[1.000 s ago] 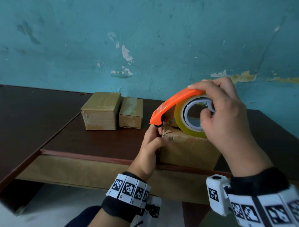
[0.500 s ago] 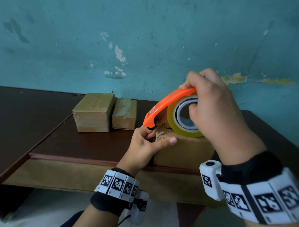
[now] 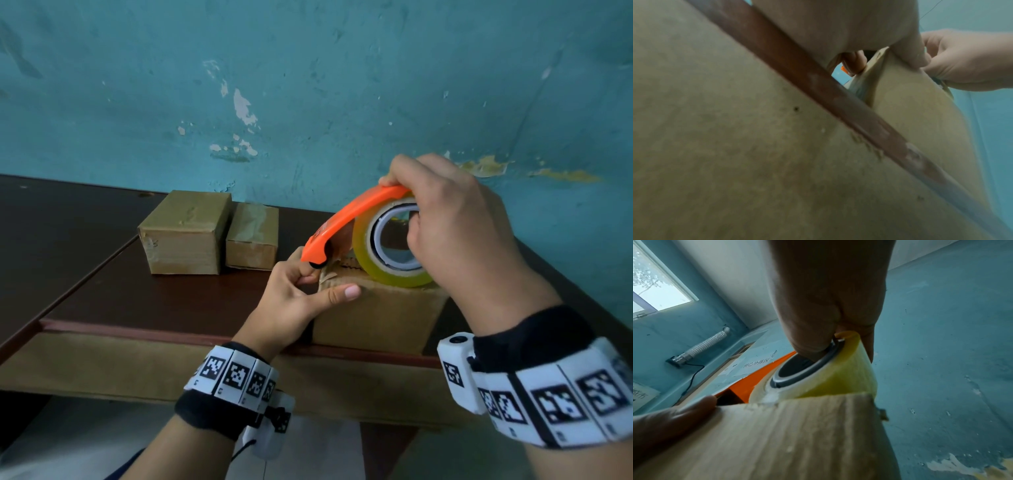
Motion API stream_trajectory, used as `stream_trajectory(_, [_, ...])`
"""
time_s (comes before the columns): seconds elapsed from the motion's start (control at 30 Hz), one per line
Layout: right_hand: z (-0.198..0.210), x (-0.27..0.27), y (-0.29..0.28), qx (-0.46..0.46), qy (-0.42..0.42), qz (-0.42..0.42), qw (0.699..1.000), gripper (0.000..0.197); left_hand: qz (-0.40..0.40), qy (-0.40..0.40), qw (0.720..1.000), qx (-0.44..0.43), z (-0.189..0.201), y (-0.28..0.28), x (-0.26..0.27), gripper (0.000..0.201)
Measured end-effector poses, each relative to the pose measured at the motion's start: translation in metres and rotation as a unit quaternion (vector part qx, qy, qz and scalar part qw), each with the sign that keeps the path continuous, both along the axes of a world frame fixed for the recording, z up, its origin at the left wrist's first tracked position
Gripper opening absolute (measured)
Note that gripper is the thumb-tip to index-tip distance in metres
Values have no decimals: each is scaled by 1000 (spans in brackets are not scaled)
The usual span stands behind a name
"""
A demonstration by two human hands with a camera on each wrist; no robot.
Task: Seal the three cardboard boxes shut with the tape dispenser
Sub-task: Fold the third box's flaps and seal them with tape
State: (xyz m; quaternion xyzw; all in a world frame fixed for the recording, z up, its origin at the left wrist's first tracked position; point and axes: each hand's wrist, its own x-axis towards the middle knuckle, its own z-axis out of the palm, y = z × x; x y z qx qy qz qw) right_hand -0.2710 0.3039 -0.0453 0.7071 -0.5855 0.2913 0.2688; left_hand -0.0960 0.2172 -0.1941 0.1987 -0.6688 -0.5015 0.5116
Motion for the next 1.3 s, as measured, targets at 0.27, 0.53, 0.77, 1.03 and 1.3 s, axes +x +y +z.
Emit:
stream_trajectory(0.27, [3, -9, 2, 21, 39, -8, 999, 49, 0, -12, 1000, -13, 0, -4, 1, 73])
stream_trajectory(0.53, [-4, -18, 6, -20, 58, -16, 998, 51, -1, -14, 1000, -22, 1, -2, 1, 60])
stream_trajectory(0.77, [-4, -26, 8, -24, 81, 3, 996, 51, 16, -31, 998, -48, 4, -1, 3, 46])
stream_trajectory(1.03, [-6, -68, 31, -41, 36, -42, 998, 52, -3, -11, 999, -41, 8, 2, 2, 32])
stream_trajectory(1.3, [-8, -50, 20, -65, 23, -131, 989, 41, -2, -7, 999, -39, 6, 4, 3, 31])
